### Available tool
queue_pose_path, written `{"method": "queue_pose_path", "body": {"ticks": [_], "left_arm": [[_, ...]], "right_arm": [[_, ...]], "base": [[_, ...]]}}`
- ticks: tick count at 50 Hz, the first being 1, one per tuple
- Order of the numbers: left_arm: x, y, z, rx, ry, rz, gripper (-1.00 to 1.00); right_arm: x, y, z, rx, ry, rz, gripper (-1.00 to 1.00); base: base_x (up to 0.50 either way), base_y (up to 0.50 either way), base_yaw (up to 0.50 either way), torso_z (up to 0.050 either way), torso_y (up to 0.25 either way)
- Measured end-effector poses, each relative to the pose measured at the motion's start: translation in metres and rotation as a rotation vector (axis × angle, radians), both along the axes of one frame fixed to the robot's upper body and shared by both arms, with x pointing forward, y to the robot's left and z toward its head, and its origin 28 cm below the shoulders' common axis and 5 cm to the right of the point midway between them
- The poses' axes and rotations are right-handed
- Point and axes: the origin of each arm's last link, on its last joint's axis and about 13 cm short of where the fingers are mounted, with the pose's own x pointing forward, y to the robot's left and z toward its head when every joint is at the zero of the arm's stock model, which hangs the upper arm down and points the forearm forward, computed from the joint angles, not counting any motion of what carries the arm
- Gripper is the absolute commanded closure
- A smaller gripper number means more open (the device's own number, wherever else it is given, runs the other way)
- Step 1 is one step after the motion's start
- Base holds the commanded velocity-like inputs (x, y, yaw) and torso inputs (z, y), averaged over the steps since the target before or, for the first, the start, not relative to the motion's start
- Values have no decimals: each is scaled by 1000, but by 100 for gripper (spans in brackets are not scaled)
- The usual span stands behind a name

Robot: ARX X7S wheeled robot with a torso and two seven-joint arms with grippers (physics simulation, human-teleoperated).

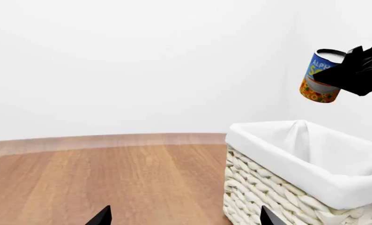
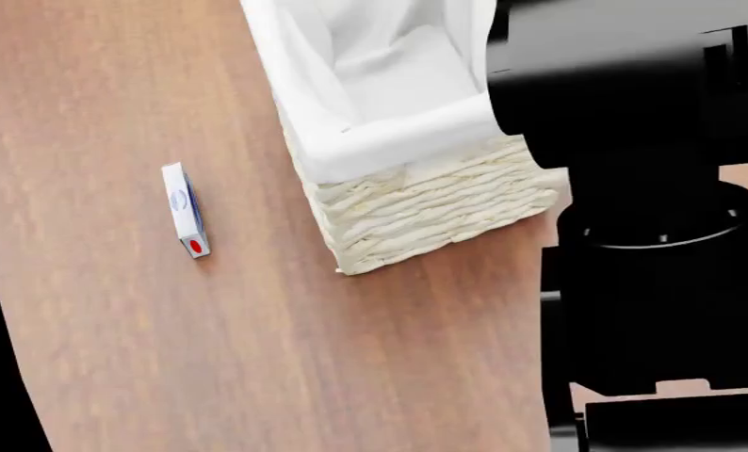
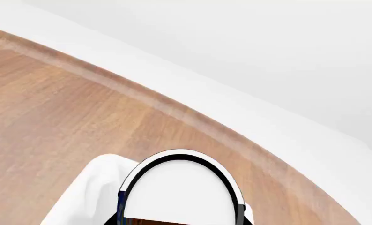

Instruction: Pick up the alphabet soup and the cream cheese box, and put them in the basket.

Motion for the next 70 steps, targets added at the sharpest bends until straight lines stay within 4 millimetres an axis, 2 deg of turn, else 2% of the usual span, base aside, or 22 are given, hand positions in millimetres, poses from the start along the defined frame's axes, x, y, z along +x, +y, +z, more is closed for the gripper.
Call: {"method": "queue_pose_path", "body": {"ticks": [37,70], "left_arm": [[2,3,-2,-4,8,19,-100],[0,6,-3,-11,9,27,-100]], "right_arm": [[16,4,-42,-104,128,39,100],[19,4,-54,-129,151,34,100]], "base": [[0,0,0,0,1],[0,0,0,0,1]]}}
